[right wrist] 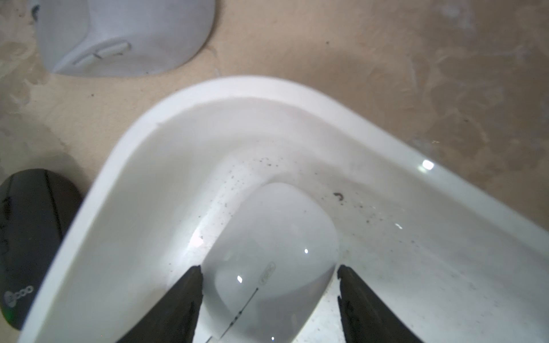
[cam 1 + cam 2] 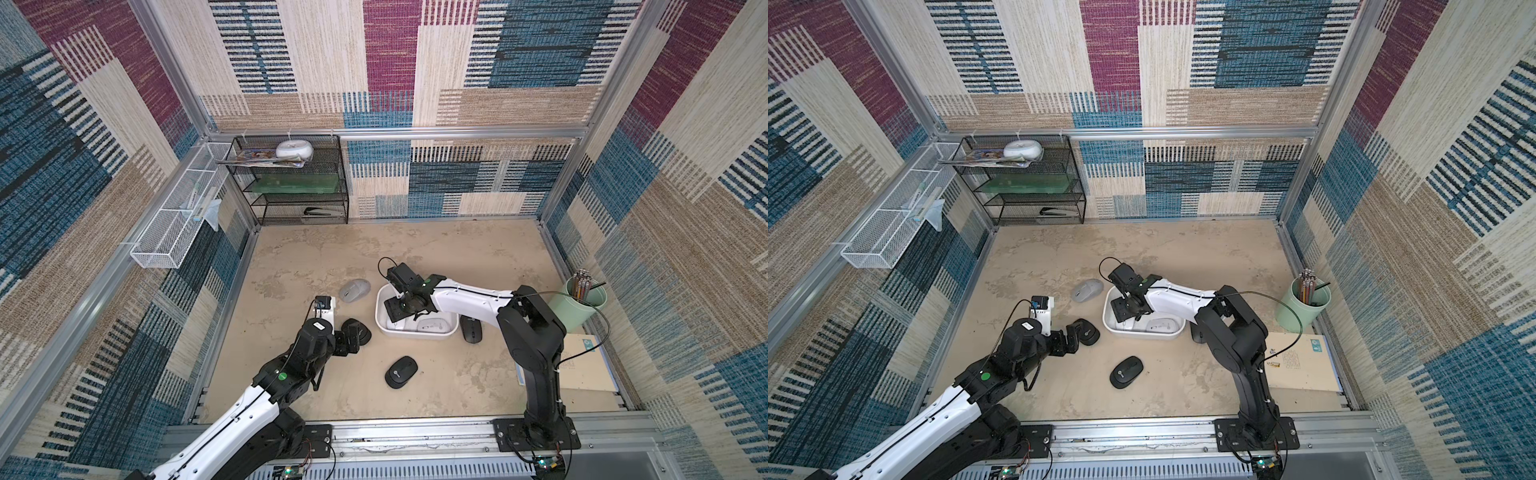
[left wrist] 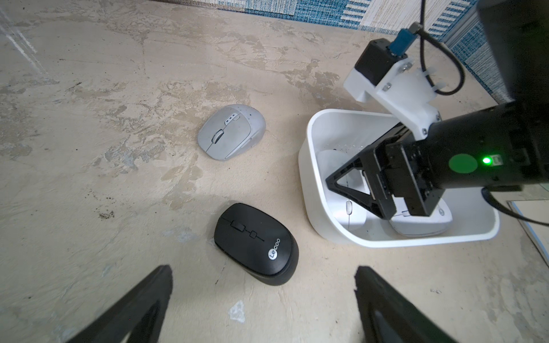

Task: Take out the mouse from the storage box
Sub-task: Pick up the mouse from the storage box.

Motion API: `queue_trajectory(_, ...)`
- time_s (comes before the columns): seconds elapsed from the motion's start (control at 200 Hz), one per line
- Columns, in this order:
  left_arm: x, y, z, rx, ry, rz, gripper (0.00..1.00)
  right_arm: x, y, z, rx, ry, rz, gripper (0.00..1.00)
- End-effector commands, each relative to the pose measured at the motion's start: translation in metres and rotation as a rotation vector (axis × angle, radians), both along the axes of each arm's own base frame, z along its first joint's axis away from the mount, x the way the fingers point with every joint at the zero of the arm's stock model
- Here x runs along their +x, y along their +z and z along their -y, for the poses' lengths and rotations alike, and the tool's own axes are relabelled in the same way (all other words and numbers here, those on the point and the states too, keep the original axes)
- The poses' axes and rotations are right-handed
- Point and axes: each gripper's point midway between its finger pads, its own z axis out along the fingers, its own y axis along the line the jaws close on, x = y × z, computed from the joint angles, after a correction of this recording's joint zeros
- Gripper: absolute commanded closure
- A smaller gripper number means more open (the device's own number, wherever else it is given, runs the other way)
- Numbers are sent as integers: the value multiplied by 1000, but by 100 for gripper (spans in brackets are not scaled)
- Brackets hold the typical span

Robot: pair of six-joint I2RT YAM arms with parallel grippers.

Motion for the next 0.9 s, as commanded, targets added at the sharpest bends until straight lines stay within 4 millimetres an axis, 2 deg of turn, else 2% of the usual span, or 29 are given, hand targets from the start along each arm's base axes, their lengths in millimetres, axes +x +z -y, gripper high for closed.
queue_trajectory(0.0, 1, 1, -2, 5, 11, 6, 1, 0, 6, 7, -10, -28, 13, 25)
queue_trajectory(0.115, 1, 1, -2, 3, 12, 6, 1, -4, 10, -4, 44, -9, -5, 18)
queue_trajectory(0.205, 1, 2, -3, 4, 14, 7, 1, -5, 4, -8, 52, -23, -33, 12)
queue_trajectory(0.381, 1, 2, -3, 3, 16, 10, 1, -7, -11, -9, 42, -55, -80, 12)
queue_trajectory(0.566, 1, 2, -3, 2, 13, 9, 1, -9, -13, -17, 51, -38, -87, 12)
queue_trajectory(0.681, 1, 2, -3, 4, 14, 12, 1, -7, -17, -18, 28, -36, -86, 16)
queue_trajectory(0.892, 1, 2, -5, 7, 21, 13, 1, -5, -26, -11, -36, -39, -73, 30)
